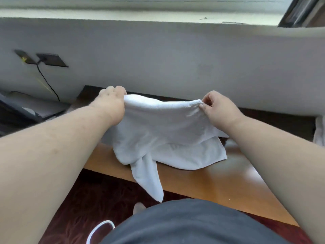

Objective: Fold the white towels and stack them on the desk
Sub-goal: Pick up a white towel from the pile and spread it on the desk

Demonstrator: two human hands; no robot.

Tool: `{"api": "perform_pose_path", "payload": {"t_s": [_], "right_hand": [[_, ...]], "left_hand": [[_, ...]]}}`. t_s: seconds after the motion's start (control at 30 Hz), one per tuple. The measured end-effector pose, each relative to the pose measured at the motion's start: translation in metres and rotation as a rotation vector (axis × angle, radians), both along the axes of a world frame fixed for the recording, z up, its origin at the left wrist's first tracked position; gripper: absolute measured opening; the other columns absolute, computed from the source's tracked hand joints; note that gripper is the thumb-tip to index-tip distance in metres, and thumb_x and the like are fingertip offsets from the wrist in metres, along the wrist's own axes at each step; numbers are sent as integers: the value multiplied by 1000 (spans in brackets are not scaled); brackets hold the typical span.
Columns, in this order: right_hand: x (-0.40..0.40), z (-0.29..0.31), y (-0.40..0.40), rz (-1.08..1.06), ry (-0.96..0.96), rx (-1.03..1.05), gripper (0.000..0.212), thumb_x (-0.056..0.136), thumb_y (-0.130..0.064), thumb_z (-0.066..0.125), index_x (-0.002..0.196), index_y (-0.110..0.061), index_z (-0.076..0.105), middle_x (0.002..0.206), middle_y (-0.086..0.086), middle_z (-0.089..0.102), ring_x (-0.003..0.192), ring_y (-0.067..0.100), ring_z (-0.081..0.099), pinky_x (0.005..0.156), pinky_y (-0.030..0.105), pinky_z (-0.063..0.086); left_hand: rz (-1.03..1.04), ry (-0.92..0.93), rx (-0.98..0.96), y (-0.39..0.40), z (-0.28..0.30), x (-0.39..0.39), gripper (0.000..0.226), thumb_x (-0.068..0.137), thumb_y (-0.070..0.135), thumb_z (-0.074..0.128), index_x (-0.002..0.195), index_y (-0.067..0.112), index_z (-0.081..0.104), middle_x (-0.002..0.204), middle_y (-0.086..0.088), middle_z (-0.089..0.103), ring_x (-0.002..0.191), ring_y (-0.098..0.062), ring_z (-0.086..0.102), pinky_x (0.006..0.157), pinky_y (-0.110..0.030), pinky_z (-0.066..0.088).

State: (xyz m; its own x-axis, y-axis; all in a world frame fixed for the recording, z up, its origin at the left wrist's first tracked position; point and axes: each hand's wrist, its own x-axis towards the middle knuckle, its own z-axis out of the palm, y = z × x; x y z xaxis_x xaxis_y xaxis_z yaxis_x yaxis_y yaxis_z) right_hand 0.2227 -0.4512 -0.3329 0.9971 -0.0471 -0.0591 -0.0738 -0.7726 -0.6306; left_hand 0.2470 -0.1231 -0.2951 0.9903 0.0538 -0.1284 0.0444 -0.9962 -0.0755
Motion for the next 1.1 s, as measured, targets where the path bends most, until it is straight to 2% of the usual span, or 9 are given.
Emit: {"api": "perform_pose_path", "payload": {"t_s": [0.2, 0.3, 0.43, 0.57, 0.67, 0.77, 0.87, 1.0, 1.1], "right_hand": [[-44, -55, 45, -156, 220, -53, 7, 98, -30, 58, 98, -23, 58, 92, -5, 61, 91, 21, 59, 72, 30, 36], [-68, -79, 65, -138, 422, -68, 23, 100, -30, 55, 122, -23, 60, 115, -6, 63, 105, 19, 60, 75, 21, 36], [-105, -102, 76, -214, 614, -19, 40, 97, -33, 54, 138, -31, 52, 101, -7, 61, 71, 12, 59, 48, 13, 39], [-131, -115, 70, -393, 561, -4, 48, 94, -39, 58, 141, -31, 47, 138, 0, 52, 88, 16, 60, 72, 26, 45], [-136, -116, 62, -513, 500, 33, 57, 93, -40, 60, 146, -29, 41, 141, 3, 49, 85, 16, 60, 75, 26, 44], [-127, -114, 58, -512, 415, 29, 65, 91, -42, 64, 148, -27, 39, 149, 1, 45, 121, 22, 54, 89, 28, 41], [-114, -116, 66, -444, 397, 41, 70, 87, -46, 66, 149, -29, 38, 149, -1, 46, 132, 21, 46, 95, 29, 40], [-103, -129, 72, -399, 474, -48, 93, 79, -55, 70, 155, -25, 25, 154, 2, 38, 138, 28, 39, 108, 43, 40], [-106, -140, 66, -405, 497, -35, 104, 72, -62, 72, 156, -25, 22, 156, 2, 34, 138, 27, 41, 107, 46, 41]], "left_hand": [[-286, 286, 1, 38, -47, 35, 56, 84, 4, 50, 131, 33, 39, 123, -5, 42, 102, -25, 44, 82, -38, 41], [-342, 398, -13, 51, -68, 39, 54, 89, 20, 52, 137, 41, 39, 131, -3, 40, 101, -24, 47, 81, -39, 45], [-421, 467, 31, 59, -92, 32, 59, 88, 47, 60, 143, 41, 38, 137, -5, 39, 116, -28, 48, 90, -41, 47], [-445, 283, 67, 52, -102, 28, 65, 85, 69, 48, 140, 36, 43, 139, -2, 41, 122, -28, 45, 95, -42, 43], [-554, 114, 4, 37, -106, 26, 58, 90, 61, 47, 140, 31, 46, 141, -1, 43, 123, -27, 45, 99, -41, 41], [-712, 80, 2, 17, -108, 18, 52, 94, 54, 46, 141, 30, 45, 141, 0, 45, 127, -25, 43, 103, -38, 36], [-843, 134, 23, -11, -106, 12, 47, 98, 45, 45, 143, 32, 40, 140, 1, 47, 128, -24, 42, 105, -37, 35], [-976, 217, 72, -64, -100, 14, 44, 100, 29, 44, 142, 35, 32, 123, 0, 56, 110, -25, 50, 84, -39, 43], [-931, 297, 230, -116, -102, 22, 68, 91, 15, 51, 144, 43, 19, 102, 4, 56, 81, -23, 50, 60, -34, 35]]}}
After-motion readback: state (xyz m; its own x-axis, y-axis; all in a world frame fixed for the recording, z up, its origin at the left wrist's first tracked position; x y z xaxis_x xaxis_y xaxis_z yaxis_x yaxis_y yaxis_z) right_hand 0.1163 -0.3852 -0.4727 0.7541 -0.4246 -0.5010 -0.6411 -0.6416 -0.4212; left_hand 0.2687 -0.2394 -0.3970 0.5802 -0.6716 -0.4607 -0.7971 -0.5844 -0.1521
